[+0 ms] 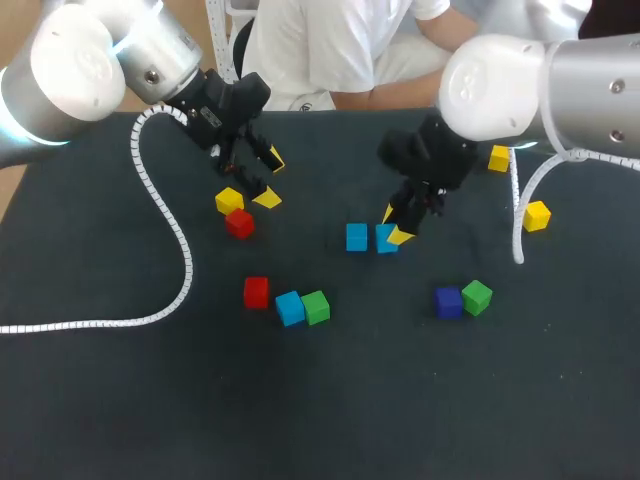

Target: Place the blue cubes, place green cubes on the blue cubes, place the yellow cubes on the green cubes, then place the red cubes on the yellow cubes, and place purple cube on the red cubes.

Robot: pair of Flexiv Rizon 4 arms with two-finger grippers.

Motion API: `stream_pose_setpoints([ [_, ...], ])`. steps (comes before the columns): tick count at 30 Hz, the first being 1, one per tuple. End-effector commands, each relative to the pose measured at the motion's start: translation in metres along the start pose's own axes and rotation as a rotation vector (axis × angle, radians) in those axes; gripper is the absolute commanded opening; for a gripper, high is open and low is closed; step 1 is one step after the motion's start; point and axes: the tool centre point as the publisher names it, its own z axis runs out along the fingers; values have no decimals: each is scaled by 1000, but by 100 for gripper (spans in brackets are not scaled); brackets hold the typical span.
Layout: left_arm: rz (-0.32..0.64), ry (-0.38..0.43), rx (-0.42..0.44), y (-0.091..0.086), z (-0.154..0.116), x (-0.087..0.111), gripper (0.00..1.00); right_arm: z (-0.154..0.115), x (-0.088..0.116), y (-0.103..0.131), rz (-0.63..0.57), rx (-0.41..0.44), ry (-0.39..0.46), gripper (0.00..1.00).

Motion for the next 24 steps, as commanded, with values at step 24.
stream_pose_setpoints([
  [24, 2, 2, 7, 3, 0, 0, 100, 2, 0, -7, 10, 1, -7, 0],
])
